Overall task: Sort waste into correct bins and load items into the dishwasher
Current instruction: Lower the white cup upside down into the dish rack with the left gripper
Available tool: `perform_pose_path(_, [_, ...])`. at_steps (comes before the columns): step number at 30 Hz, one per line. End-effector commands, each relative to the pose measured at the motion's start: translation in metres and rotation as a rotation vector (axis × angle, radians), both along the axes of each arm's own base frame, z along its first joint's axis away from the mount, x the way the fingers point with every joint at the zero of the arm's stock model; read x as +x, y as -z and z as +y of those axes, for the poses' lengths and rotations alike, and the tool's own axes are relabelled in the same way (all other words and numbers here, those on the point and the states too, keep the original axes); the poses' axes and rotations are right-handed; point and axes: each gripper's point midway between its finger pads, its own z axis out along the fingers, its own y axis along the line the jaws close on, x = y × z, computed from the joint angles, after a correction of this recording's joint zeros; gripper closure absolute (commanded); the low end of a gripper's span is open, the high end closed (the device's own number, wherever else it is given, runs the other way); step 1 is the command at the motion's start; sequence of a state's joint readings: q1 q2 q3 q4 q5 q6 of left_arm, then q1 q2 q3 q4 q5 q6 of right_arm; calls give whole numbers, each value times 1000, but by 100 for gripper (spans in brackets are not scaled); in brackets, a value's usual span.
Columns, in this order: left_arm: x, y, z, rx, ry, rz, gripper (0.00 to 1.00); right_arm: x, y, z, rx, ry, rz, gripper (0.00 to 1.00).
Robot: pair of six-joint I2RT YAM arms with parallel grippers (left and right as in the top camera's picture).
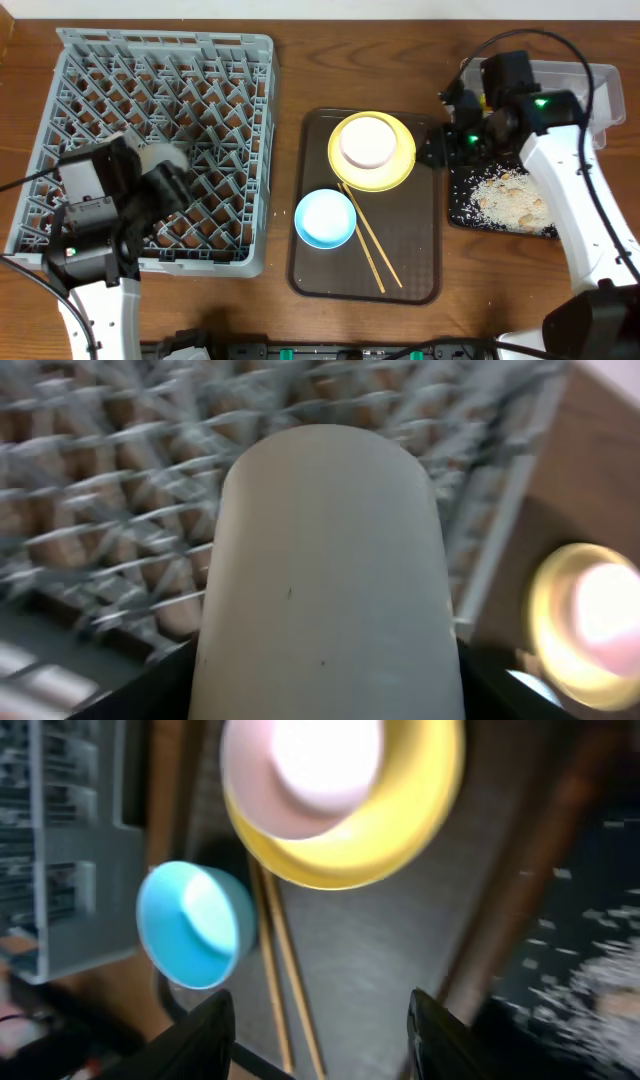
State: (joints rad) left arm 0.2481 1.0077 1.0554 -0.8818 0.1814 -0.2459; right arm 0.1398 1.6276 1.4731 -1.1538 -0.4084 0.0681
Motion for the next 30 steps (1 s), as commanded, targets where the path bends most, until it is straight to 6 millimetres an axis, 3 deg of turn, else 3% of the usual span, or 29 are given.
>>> perform_pose_path(1, [-7, 10, 25, 71, -79, 84, 38, 5, -11, -22, -82, -3, -58, 47])
perform_pose_path(14, [-7, 73, 19, -44, -50, 359, 38, 4, -11, -24, -84, -4, -52, 46])
perform_pose_path(24, [4, 105, 25, -51, -54, 444, 36, 2, -10, -24, -84, -4, -45, 46])
perform_pose_path(28, [17, 109, 29, -44, -54, 418, 17, 0, -10, -24, -85, -5, -38, 46])
perform_pose_path(30, [22, 108, 30, -39, -55, 396, 12, -1, -9, -24, -86, -5, -34, 45])
